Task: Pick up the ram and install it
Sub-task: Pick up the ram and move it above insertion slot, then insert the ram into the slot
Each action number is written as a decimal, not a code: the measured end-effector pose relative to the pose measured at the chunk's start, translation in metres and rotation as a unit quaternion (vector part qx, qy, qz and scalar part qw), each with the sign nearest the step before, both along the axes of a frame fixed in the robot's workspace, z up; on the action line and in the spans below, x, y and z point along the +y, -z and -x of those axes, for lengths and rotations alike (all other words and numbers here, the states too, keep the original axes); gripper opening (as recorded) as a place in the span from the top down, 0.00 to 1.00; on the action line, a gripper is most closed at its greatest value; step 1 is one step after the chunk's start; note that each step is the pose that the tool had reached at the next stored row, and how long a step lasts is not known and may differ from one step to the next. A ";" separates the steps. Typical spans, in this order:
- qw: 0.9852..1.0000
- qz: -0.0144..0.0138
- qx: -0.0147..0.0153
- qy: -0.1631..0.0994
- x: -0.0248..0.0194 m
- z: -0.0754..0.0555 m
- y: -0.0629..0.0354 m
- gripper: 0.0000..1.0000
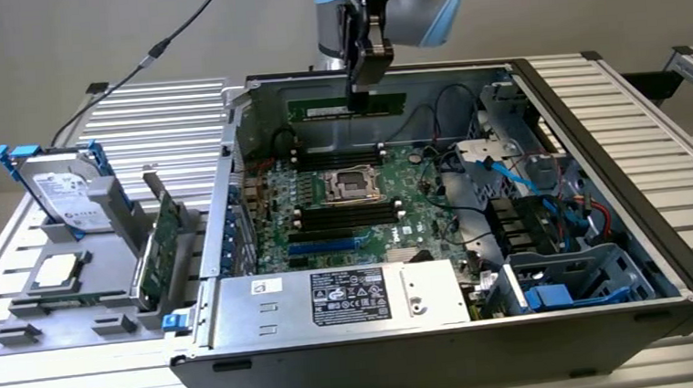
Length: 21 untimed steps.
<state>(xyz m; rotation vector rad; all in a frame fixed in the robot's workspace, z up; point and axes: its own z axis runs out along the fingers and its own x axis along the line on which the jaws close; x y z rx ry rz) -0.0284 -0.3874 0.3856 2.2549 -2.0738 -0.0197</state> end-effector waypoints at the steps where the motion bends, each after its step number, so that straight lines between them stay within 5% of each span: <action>1: 1.000 0.000 0.000 0.001 0.0004 -0.001 0.0011 0.86; 11: 1.000 0.001 0.000 0.010 0.0090 -0.007 0.0152 0.86; 12: 1.000 0.003 0.000 0.010 0.0090 -0.007 0.0153 0.86; 21: 1.000 0.003 0.000 0.009 0.0090 -0.007 0.0153 0.86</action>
